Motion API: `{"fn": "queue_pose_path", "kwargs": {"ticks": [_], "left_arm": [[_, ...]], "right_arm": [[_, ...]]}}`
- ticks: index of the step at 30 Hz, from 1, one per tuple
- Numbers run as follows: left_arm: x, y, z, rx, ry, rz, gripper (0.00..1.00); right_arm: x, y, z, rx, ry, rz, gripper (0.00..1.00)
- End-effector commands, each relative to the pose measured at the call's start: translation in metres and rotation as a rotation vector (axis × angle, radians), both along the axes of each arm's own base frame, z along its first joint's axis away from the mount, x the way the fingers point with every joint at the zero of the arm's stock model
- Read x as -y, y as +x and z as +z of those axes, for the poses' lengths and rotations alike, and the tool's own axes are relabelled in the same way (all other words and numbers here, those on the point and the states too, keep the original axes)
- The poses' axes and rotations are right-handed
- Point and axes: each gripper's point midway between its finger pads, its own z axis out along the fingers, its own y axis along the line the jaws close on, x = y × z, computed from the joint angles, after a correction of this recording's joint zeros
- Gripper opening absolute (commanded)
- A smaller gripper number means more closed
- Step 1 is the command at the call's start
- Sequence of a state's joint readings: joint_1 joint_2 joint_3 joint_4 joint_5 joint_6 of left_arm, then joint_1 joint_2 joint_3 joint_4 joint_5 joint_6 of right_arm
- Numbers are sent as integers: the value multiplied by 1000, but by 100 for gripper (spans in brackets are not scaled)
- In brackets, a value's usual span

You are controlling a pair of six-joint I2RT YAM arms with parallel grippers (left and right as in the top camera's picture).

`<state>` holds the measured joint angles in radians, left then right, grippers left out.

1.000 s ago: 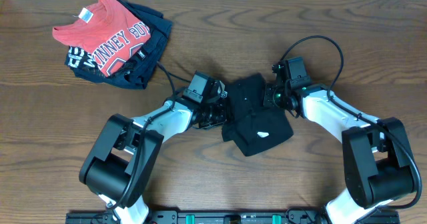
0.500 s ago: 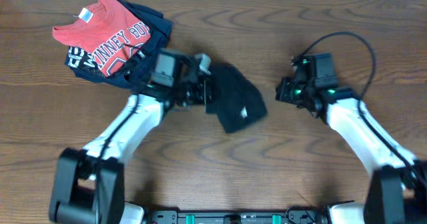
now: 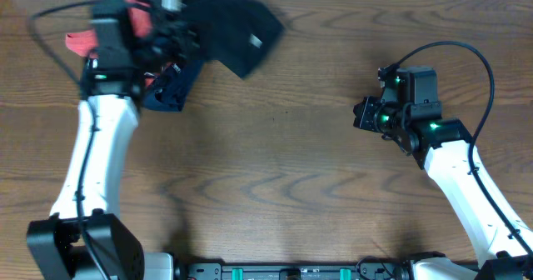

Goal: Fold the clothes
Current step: 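Lift the bundle with the left gripper and place it on the shirt stack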

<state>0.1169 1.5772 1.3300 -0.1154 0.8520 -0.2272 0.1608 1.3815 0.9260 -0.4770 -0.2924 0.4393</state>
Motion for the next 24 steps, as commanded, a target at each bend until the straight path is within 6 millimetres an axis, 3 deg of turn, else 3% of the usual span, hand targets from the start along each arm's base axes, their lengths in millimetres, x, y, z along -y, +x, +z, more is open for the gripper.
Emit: {"fn": "queue_pose_path", "kwargs": {"ticks": [1,4,8,13,18,19,21,22,24], "left_arm": [[-60,13,30,112,39,123,6],[-95,22,24,124,50,198,6],[-131,40,-2,110,56,267,6],[-154,62,-73,-32,-9,305,6],[-171,59,-137,-211,-53,337,8],[-174,56,-145,-242,-58,349,15],[-183,48,-157,-304,-64,382,51],[-185,43,-159,-327,-74,388,98],[-192,33,-160,-369,-90,406,98]], "right_arm": [[2,-3,2,-3,-3,3,1],[3,-6,0,-20,-6,3,1],[3,-9,-2,-33,-7,4,1],[4,-14,-6,-61,-10,1,1],[5,-19,-9,-87,-9,-7,1],[5,-19,-9,-93,-5,-13,1],[5,-19,-9,-95,-3,-18,1],[4,-19,-9,-95,-3,-17,1],[4,-20,-9,-95,-4,-15,1]]}}
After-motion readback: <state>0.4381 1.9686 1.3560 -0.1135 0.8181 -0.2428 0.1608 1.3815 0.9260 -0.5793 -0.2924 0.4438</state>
